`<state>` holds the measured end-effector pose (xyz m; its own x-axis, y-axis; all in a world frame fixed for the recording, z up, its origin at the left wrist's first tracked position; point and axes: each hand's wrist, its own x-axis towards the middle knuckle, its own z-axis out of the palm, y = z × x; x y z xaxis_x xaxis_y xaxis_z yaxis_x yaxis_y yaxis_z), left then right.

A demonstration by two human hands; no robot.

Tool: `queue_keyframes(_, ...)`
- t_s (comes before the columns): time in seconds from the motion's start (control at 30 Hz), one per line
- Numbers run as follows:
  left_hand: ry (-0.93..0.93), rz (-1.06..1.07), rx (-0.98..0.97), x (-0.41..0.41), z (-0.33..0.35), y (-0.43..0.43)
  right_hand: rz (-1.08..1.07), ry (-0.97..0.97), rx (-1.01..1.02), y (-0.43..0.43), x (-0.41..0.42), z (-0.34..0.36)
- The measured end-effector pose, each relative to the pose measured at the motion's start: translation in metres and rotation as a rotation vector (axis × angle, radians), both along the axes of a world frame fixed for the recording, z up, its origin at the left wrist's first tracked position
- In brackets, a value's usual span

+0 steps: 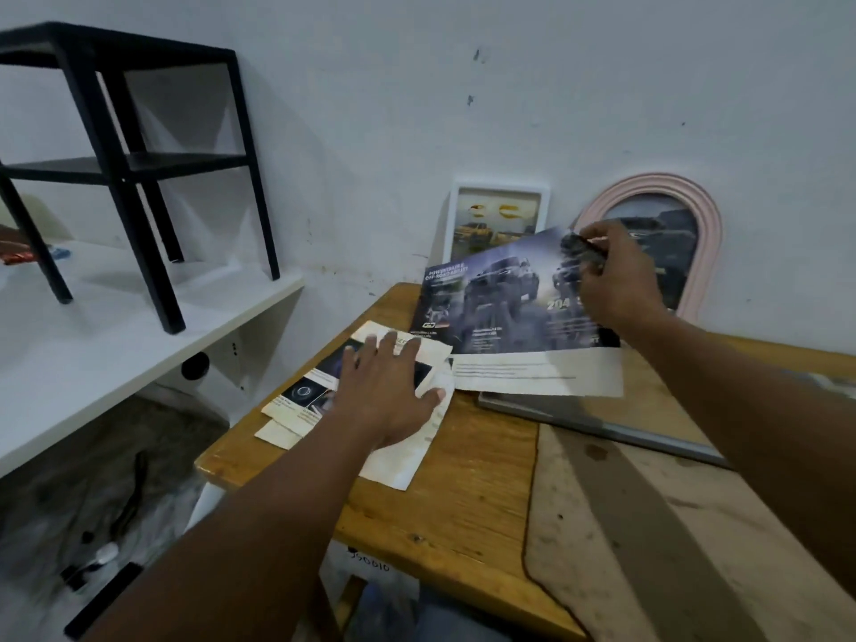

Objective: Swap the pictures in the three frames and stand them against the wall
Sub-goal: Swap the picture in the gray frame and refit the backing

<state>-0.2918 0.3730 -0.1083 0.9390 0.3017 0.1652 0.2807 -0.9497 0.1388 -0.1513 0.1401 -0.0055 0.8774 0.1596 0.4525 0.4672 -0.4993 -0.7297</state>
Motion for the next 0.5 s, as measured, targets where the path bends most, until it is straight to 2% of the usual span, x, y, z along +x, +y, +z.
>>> queue_keyframes(0.13, -0.083, -0.232, -0.138, 0.038, 0.024, -0.050, -0.090, 0.064, -0.164, -0.065, 0.019, -0.003)
queue_keyframes(0.23, 0.010, -0.319, -0.224, 0.060, 0.027, -0.090, -0.161, 0.109, -0.224, -0.104, 0.029, -0.020)
queue_keyframes(0.33, 0.083, -0.342, -0.205, 0.070, 0.023, -0.114, -0.224, 0.117, -0.253, -0.134, 0.036, -0.038)
queue_keyframes(0.43, 0.001, -0.340, -0.113, 0.075, 0.016, -0.122, -0.225, 0.150, -0.332, -0.154, 0.039, -0.059)
queue_keyframes(0.5, -0.055, -0.319, -0.121, 0.080, 0.012, -0.121, -0.208, 0.161, -0.450, -0.158, 0.036, -0.075)
